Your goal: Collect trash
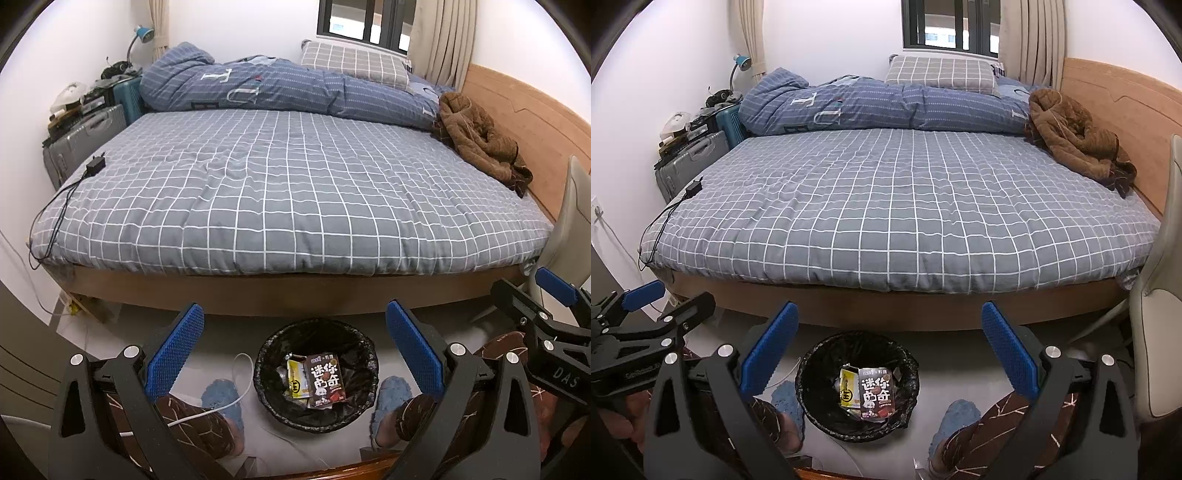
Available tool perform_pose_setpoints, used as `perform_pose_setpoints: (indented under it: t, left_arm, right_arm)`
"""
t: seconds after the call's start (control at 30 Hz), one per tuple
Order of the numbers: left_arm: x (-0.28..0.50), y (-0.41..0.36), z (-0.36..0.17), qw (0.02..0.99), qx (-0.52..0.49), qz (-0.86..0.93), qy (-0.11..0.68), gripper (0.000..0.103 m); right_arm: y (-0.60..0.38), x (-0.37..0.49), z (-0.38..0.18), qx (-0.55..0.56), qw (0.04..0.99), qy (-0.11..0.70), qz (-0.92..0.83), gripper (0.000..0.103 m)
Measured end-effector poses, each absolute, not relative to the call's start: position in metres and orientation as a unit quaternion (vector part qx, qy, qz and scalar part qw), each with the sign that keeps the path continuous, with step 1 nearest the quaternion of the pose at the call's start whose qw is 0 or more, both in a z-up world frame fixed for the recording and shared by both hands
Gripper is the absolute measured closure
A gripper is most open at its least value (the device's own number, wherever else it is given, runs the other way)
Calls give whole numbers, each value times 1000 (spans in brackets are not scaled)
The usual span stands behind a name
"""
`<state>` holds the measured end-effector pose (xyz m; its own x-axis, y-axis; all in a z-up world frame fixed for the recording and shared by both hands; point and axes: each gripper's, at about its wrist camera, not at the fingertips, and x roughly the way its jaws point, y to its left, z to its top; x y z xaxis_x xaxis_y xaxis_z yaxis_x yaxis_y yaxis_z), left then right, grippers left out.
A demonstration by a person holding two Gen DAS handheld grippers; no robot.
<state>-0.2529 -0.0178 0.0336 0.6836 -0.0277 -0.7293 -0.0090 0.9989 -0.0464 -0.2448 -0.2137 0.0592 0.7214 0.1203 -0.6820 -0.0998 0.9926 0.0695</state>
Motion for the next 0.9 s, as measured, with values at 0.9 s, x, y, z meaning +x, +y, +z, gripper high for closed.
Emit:
perform_pose_setpoints:
  t: [0.9]
  left_arm:
    - [-251, -18, 36, 916, -16, -7, 400, 6]
  right_arm:
    - [-213, -247, 59, 17, 927, 372, 53, 8]
